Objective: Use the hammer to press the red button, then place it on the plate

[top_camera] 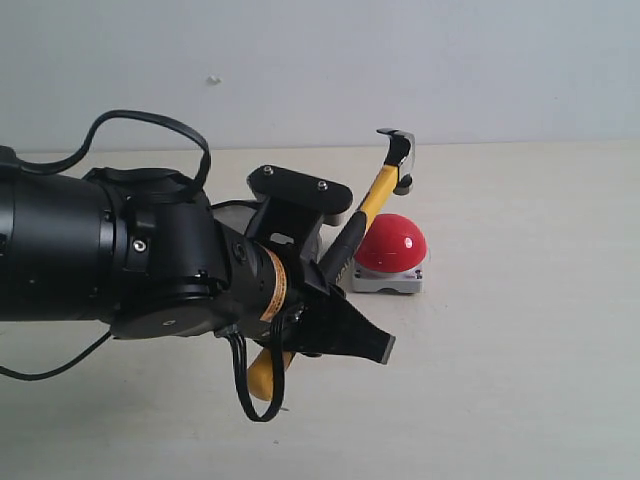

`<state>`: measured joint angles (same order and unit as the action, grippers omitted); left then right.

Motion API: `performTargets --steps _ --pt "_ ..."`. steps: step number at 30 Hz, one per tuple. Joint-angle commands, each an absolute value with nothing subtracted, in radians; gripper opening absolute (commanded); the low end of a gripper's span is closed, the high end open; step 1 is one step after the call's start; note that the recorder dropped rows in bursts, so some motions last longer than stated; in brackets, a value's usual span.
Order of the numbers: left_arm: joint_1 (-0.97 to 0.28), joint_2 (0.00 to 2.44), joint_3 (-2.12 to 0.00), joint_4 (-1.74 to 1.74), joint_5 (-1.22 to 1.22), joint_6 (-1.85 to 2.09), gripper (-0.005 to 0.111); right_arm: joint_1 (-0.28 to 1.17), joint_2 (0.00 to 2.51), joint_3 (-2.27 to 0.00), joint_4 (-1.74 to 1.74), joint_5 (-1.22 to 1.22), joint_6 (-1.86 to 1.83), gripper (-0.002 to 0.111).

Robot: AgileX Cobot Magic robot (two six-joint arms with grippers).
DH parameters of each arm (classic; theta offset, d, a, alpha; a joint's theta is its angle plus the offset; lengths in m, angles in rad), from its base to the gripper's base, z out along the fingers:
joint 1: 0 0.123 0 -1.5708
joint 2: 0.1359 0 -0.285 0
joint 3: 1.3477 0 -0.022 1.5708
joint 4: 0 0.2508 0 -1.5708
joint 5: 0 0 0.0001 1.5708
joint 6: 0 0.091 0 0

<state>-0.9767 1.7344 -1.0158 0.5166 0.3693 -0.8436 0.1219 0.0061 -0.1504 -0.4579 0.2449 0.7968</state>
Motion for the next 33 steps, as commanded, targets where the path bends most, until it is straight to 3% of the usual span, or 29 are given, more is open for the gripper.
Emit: performTargets --steps 1,33 --pt "-0.978 1.718 -1.023 0.536 0.315 -0.841 0.0 0.116 0.0 -0.145 -0.454 0.236 0.795 0.0" --pt "-0.978 1.714 -1.023 0.405 0.313 -0.725 0.0 0.116 0.0 -0.145 -0.454 0.236 0.795 0.0"
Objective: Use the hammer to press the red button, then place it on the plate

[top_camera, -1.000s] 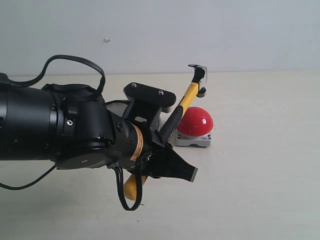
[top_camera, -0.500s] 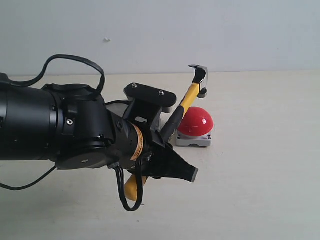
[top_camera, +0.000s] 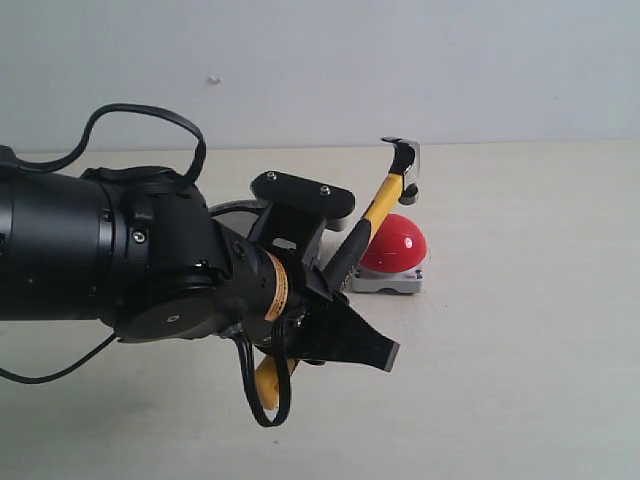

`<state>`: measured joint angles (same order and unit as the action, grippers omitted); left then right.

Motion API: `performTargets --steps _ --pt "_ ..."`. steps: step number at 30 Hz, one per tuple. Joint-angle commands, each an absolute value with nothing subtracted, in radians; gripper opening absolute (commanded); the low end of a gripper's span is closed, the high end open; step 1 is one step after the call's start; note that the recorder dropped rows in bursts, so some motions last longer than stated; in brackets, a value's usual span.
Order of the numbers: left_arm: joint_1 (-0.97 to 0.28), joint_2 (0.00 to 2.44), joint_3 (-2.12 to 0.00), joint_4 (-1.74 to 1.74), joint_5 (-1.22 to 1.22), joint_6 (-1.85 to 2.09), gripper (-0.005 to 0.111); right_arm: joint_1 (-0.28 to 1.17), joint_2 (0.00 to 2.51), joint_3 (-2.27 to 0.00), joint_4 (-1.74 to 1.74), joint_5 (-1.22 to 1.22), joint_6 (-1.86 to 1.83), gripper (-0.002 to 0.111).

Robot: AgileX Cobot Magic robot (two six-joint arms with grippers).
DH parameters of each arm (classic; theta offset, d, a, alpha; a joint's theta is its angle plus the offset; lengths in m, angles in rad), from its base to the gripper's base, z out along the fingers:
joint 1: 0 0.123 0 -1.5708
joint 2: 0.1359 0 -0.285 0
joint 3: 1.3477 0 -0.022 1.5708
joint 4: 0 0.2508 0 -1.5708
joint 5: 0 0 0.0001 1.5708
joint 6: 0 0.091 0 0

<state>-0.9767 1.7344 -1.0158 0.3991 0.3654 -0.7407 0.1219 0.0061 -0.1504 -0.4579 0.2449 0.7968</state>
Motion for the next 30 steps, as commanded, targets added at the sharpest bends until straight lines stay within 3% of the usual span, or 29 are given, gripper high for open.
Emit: performTargets --steps 1,20,30 --pt "-0.978 1.709 -1.023 0.405 0.315 -0.725 0.0 0.116 0.0 -0.145 -0.454 0.236 0.795 0.0" --pt "-0.978 1.674 -0.996 0.395 0.315 -0.711 0.0 0.116 0.0 -0.145 -0.454 0.236 0.795 0.0" --pt "-0.978 1.542 -1.091 0.41 0.414 -0.652 0.0 0.116 0.0 -0.145 -0.454 0.236 0.795 0.0"
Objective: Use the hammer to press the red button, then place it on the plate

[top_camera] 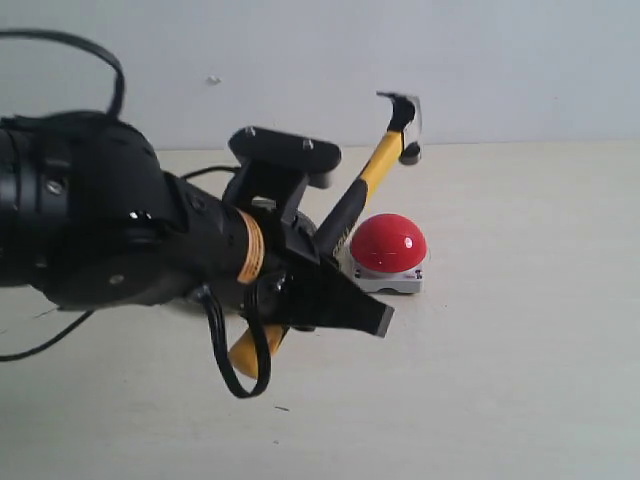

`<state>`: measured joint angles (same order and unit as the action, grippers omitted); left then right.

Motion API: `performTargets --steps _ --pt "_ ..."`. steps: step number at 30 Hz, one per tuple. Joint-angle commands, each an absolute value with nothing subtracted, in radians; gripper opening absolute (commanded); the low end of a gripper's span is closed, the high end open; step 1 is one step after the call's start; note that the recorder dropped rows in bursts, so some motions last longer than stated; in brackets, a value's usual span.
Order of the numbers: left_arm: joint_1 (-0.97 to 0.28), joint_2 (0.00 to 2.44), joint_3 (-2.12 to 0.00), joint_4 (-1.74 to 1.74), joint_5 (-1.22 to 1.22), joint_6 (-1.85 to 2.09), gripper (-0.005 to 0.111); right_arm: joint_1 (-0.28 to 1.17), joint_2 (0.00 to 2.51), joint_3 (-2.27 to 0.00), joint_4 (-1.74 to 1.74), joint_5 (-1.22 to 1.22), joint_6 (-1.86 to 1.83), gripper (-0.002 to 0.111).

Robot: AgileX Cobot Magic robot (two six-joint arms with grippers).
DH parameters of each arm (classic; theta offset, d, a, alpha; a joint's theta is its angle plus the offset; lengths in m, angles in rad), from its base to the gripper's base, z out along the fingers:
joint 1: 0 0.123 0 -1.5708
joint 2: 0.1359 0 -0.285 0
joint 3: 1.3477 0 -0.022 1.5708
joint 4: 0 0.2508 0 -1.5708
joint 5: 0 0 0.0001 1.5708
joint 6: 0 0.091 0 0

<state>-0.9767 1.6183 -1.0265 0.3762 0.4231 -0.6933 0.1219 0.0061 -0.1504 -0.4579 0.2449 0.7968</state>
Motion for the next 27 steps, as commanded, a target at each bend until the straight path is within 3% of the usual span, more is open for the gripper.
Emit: performTargets --steps 1,8,14,17,27 --pt "-0.978 1.526 -1.106 0.41 0.435 -0.643 0.0 0.116 0.0 -0.145 -0.454 0.236 0.795 0.0" --pt "-0.978 1.496 -1.18 0.414 0.504 -0.597 0.0 0.116 0.0 -0.145 -0.454 0.236 0.795 0.0" --pt "-0.966 1.776 -1.039 0.412 0.324 -0.669 0.0 0.116 0.0 -0.145 -0.454 0.236 0.795 0.0" --pt "-0.922 1.915 -1.074 0.358 0.346 -0.68 0.0 0.116 0.0 -0.145 -0.454 0.236 0.795 0.0" --pt "-0.906 1.577 -1.145 0.331 0.372 -0.566 0.0 0.116 0.0 -0.145 -0.454 0.236 0.795 0.0"
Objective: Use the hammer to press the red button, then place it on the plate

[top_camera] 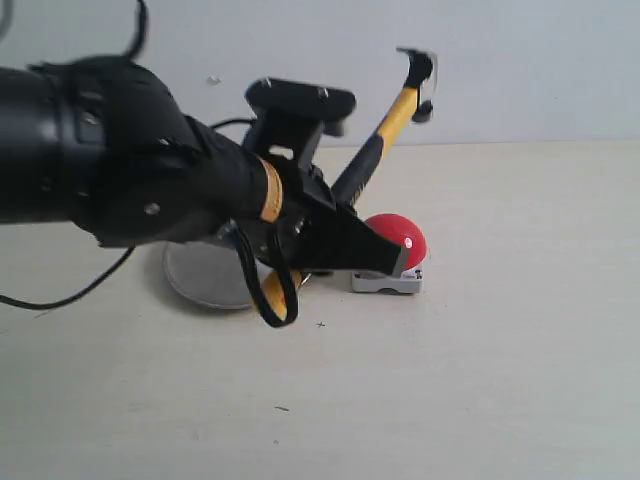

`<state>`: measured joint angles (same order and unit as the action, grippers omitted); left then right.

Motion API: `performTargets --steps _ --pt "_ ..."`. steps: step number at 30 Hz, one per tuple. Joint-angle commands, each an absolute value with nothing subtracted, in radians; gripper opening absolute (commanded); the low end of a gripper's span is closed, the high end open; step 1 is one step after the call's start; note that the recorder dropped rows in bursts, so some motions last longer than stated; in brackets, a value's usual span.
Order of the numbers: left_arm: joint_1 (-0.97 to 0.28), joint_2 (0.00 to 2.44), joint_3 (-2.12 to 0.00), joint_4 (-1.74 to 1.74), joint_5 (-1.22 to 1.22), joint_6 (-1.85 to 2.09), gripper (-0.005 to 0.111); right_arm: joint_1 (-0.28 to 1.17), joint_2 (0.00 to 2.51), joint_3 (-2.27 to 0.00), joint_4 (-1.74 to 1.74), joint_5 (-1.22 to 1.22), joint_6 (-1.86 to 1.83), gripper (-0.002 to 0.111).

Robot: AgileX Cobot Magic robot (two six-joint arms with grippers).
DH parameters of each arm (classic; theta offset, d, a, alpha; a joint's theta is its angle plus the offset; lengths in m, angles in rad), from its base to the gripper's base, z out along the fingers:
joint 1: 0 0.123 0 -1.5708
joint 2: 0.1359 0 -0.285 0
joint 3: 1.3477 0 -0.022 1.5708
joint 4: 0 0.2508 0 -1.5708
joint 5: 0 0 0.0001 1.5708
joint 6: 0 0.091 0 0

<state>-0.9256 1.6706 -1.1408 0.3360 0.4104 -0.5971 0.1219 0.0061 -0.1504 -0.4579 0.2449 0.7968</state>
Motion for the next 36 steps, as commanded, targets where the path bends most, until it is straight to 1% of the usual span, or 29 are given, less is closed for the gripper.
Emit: performTargets --steps 1,4,5,6,7,8,9,10,11,15,19,21,23,28,33,36 --pt "-0.902 1.567 -1.138 0.316 0.372 -0.549 0.0 0.116 0.0 -0.145 -0.454 0.236 0.795 0.0" --pt "-0.821 1.534 -1.057 0.098 0.372 -0.34 0.0 0.116 0.0 -0.145 -0.454 0.236 0.795 0.0" --pt "-0.773 1.518 -1.011 -0.047 0.372 -0.197 0.0 0.116 0.0 -0.145 -0.454 0.236 0.795 0.0" --pt "-0.752 1.509 -0.994 -0.116 0.372 -0.134 0.0 0.116 0.0 -0.145 -0.454 0.236 0.795 0.0" --pt "-0.694 1.5 -0.958 -0.308 0.375 0.04 0.0 0.116 0.0 -0.145 -0.454 0.236 0.795 0.0" --pt "-0.67 1.495 -0.942 -0.393 0.375 0.115 0.0 0.116 0.0 -0.145 -0.454 0.236 0.795 0.0" --pt "-0.61 1.495 -0.914 -0.605 0.377 0.301 0.0 0.116 0.0 -0.145 -0.454 0.236 0.795 0.0" --pt "-0.589 1.495 -0.901 -0.704 0.377 0.371 0.0 0.116 0.0 -0.145 -0.454 0.236 0.795 0.0" --pt "-0.542 1.495 -0.863 -0.901 0.359 0.543 0.0 0.116 0.0 -0.145 -0.454 0.236 0.795 0.0" --pt "-0.462 1.517 -0.81 -1.299 0.387 0.924 0.0 0.116 0.0 -0.145 -0.454 0.236 0.795 0.0" --pt "-0.39 1.561 -0.776 -1.733 0.568 1.307 0.0 0.116 0.0 -0.145 -0.454 0.236 0.795 0.0" --pt "-0.359 1.593 -0.777 -1.744 0.678 1.373 0.0 0.116 0.0 -0.145 -0.454 0.236 0.795 0.0" --pt "-0.35 1.634 -0.783 -1.744 0.706 1.369 0.0 0.116 0.0 -0.145 -0.454 0.236 0.795 0.0" --pt "-0.348 1.724 -0.799 -1.744 0.586 1.368 0.0 0.116 0.0 -0.145 -0.454 0.236 0.795 0.0" --pt "-0.348 1.728 -0.806 -1.744 0.615 1.348 0.0 0.116 0.0 -0.145 -0.454 0.236 0.795 0.0" --pt "-0.339 1.74 -0.814 -1.744 0.586 1.284 0.0 0.116 0.0 -0.145 -0.454 0.236 0.795 0.0"
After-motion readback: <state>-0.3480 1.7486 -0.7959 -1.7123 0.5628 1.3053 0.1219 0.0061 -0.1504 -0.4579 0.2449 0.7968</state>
